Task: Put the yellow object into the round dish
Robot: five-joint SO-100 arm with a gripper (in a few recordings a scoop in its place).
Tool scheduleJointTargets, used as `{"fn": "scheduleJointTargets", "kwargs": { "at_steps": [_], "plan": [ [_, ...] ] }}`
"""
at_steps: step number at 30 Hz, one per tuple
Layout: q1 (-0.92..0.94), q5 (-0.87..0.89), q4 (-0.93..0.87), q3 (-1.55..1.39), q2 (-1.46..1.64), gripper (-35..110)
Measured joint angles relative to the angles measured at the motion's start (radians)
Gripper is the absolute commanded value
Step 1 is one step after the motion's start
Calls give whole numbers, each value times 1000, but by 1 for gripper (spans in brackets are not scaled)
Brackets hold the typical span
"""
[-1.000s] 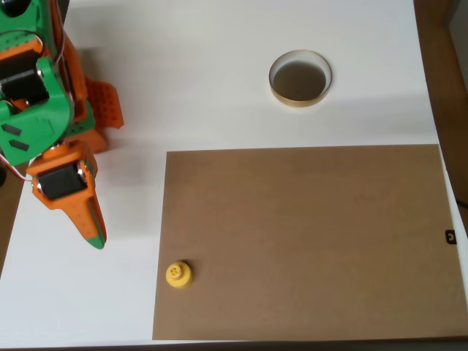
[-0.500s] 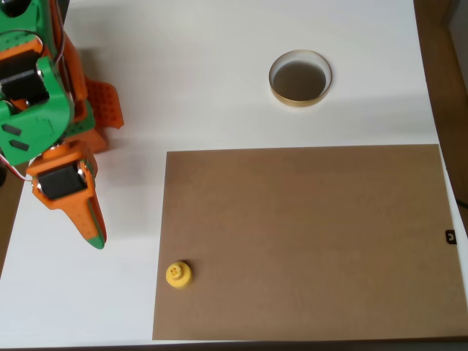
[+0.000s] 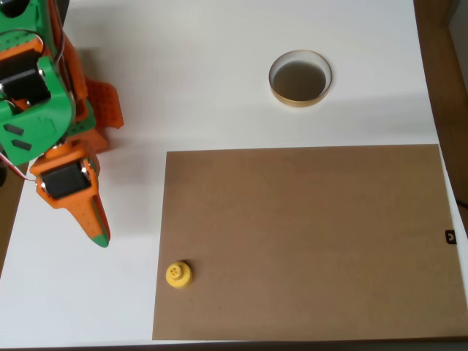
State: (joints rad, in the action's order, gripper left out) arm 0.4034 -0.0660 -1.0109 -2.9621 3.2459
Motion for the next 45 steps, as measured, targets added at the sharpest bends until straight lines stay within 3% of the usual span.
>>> {"fn": "scheduleJointTargets", "kwargs": {
  "at_steps": [14, 22, 39, 45],
  "plan": [
    [20, 18, 0, 0, 0, 0],
    [-69, -126, 11, -12, 0, 0],
    [-66, -147, -32, 97, -3, 14],
    [-98, -132, -21, 206, -161, 21]
  ]
}}
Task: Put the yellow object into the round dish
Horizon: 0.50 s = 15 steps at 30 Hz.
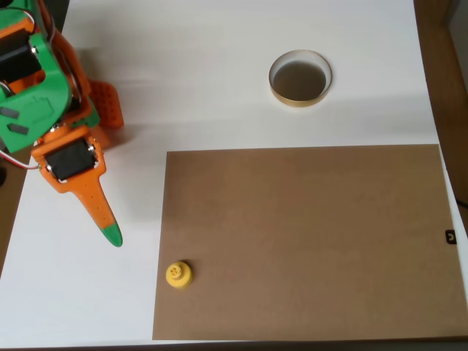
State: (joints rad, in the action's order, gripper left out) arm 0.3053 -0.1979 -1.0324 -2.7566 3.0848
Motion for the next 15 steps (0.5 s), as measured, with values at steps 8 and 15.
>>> {"fn": "scheduleJointTargets", "kwargs": {
  "at_steps": [8, 15],
  "plan": [
    [-37, -3, 23, 144, -287, 29],
    [-71, -9, 6, 253, -411, 30]
  ]
}}
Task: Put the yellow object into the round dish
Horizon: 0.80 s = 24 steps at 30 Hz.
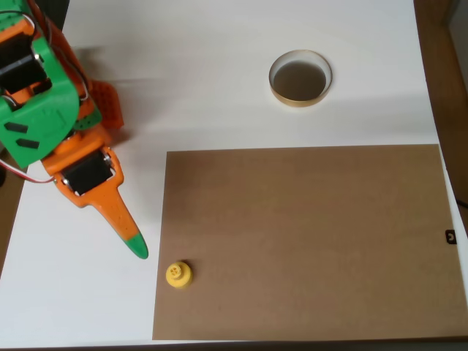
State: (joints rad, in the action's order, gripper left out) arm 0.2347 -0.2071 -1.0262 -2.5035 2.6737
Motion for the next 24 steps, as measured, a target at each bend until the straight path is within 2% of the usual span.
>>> {"fn": "scheduleJointTargets", "kwargs": {
  "at_steps": [14, 24],
  "plan": [
    [-57, 9, -38, 187, -359, 34],
    [-57, 46, -138, 423, -695, 34]
  ]
}}
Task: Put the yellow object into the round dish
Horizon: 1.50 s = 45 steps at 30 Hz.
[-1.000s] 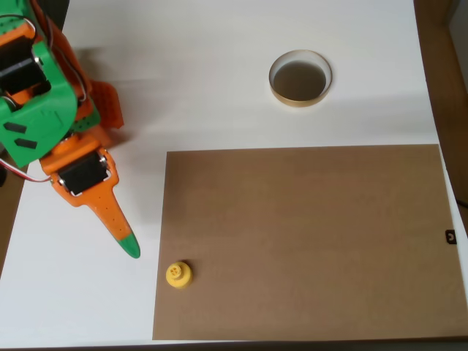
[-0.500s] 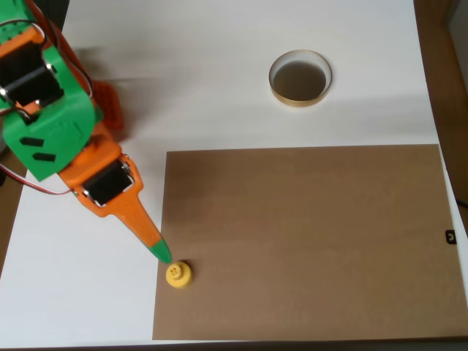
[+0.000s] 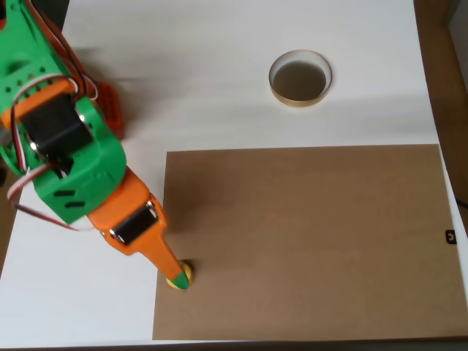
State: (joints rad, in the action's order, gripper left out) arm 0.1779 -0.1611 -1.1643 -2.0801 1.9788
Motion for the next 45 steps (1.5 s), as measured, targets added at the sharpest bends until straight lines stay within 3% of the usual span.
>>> {"fn": "scheduleJointTargets", "kwargs": {
  "at_steps": [14, 45],
  "plan": [
    [-15, 17, -63, 183, -344, 31],
    [-14, 6, 15, 222, -492, 16]
  ]
}}
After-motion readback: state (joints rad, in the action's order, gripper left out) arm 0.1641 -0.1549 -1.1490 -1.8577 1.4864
